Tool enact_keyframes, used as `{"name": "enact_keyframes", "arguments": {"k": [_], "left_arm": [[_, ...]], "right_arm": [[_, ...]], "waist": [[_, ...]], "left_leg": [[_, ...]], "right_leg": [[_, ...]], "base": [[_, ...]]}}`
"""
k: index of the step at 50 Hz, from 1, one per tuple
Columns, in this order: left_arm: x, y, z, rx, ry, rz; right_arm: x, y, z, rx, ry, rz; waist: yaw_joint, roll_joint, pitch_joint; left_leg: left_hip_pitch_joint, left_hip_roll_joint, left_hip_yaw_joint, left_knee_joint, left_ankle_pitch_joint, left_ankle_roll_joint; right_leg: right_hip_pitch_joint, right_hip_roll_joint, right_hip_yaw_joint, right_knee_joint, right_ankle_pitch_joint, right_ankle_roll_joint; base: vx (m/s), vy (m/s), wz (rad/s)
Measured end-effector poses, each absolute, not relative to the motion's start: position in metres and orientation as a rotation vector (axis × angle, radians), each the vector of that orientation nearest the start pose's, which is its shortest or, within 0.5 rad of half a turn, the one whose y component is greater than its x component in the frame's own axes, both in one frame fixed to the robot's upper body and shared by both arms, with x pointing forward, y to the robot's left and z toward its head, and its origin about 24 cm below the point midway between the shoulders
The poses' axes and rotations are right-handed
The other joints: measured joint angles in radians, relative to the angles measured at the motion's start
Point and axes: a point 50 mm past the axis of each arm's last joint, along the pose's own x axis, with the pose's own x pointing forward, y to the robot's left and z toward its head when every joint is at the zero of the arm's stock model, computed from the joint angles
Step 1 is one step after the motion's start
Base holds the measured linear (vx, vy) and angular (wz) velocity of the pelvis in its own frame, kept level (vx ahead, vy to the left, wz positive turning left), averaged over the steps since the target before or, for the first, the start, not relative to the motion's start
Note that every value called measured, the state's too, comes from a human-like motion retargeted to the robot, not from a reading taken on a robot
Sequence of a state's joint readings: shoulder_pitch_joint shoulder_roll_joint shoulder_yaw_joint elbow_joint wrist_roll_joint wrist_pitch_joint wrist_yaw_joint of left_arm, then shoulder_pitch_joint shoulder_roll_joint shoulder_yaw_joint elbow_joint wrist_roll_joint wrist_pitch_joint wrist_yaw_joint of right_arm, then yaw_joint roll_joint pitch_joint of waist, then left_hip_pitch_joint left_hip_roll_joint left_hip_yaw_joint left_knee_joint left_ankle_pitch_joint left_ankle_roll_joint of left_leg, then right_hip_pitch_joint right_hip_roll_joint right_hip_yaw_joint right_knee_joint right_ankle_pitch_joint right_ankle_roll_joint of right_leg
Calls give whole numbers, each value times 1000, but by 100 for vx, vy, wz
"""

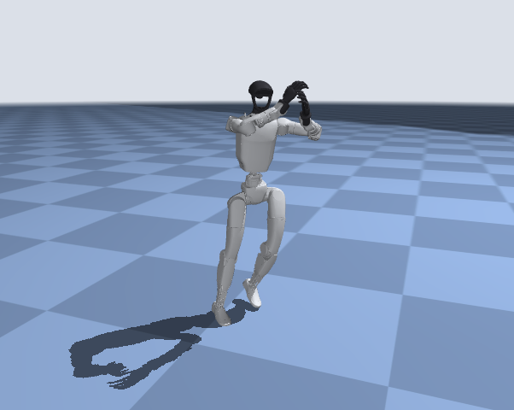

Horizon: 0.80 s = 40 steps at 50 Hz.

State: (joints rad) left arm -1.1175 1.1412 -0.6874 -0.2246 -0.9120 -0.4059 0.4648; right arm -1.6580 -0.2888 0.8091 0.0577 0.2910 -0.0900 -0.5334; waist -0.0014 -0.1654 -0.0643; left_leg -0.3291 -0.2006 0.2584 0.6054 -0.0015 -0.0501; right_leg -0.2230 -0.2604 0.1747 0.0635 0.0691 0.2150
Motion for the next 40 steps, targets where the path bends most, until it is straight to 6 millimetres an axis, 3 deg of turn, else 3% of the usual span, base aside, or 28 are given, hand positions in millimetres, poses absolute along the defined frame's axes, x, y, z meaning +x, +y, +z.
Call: {"name": "enact_keyframes", "arguments": {"k": [2,3,5,7,10,12,15,16,21,25,28,33,35,40], "left_arm": [[249,145,404,241,-1178,-317],[242,146,425,296,-1246,-284],[227,148,465,385,-1357,-212],[212,147,495,393,-1438,-168],[194,141,520,384,-1518,-155],[186,137,520,356,-1561,-185],[182,136,501,319,-1608,-210],[186,140,485,302,-1607,-193],[208,175,401,231,-1505,11],[218,197,343,232,-1368,167],[214,210,314,276,-1306,259],[197,231,300,487,-1273,360],[203,237,291,868,-1177,426],[181,238,316,1105,-1312,502]], "right_arm": [[182,65,439,-334,-1582,564],[171,67,455,-372,-1649,546],[149,68,484,-426,-1759,494],[132,68,506,-446,-1826,453],[112,62,523,-392,-1879,461],[103,59,523,-362,-1892,515],[101,52,510,-365,-1913,581],[106,48,499,-388,-1916,580],[148,34,438,-430,-1850,566],[173,39,390,-295,-1662,698],[178,48,367,-189,-1543,810],[173,61,354,-123,-1498,870],[162,60,365,124,-1489,832],[134,61,384,195,-1641,820]], "waist": [[8,-56,11],[22,-73,19],[69,-82,42],[136,-70,70],[202,-40,114],[217,-47,140],[247,-90,181],[277,-98,192],[485,-145,226],[635,-189,254],[691,-191,287],[729,-175,328],[713,-196,328],[753,-186,346]], "left_leg": [[-5,97,87,28,-53,26],[-6,145,94,10,-78,31],[-4,248,41,-86,-135,31],[20,366,-48,-246,-206,23],[60,516,-172,-388,-245,0],[43,518,-209,-326,-225,-52],[-20,448,-207,-111,-276,-122],[-28,430,-202,-71,-301,-118],[0,388,-180,-148,-290,-3],[11,381,-186,-319,-216,86],[3,379,-224,-406,-187,85],[-18,365,-305,-504,-154,70],[-5,353,-341,-525,-152,89],[-21,327,-404,-572,-118,105]], "right_leg": [[13,0,7,-4,5,21],[21,0,-17,8,-16,4],[34,4,-94,70,-125,-72],[28,2,-143,195,-277,-102],[22,-17,-144,437,-501,-119],[28,-66,-130,544,-570,-114],[63,-171,-159,618,-607,-146],[76,-194,-186,624,-601,-170],[83,-228,-387,589,-464,-260],[83,-230,-629,486,-274,-230],[121,-221,-764,408,-164,-185],[179,-192,-804,306,-47,-149],[233,-175,-801,255,-22,-144],[268,-151,-792,193,26,-121]], "base": [[64,51,59],[61,51,8],[57,54,-42],[53,62,-84],[53,72,-37],[50,72,33],[44,67,56],[37,60,35],[25,42,-7],[13,25,11],[11,19,67],[11,11,92],[13,5,100],[10,4,75]]}}
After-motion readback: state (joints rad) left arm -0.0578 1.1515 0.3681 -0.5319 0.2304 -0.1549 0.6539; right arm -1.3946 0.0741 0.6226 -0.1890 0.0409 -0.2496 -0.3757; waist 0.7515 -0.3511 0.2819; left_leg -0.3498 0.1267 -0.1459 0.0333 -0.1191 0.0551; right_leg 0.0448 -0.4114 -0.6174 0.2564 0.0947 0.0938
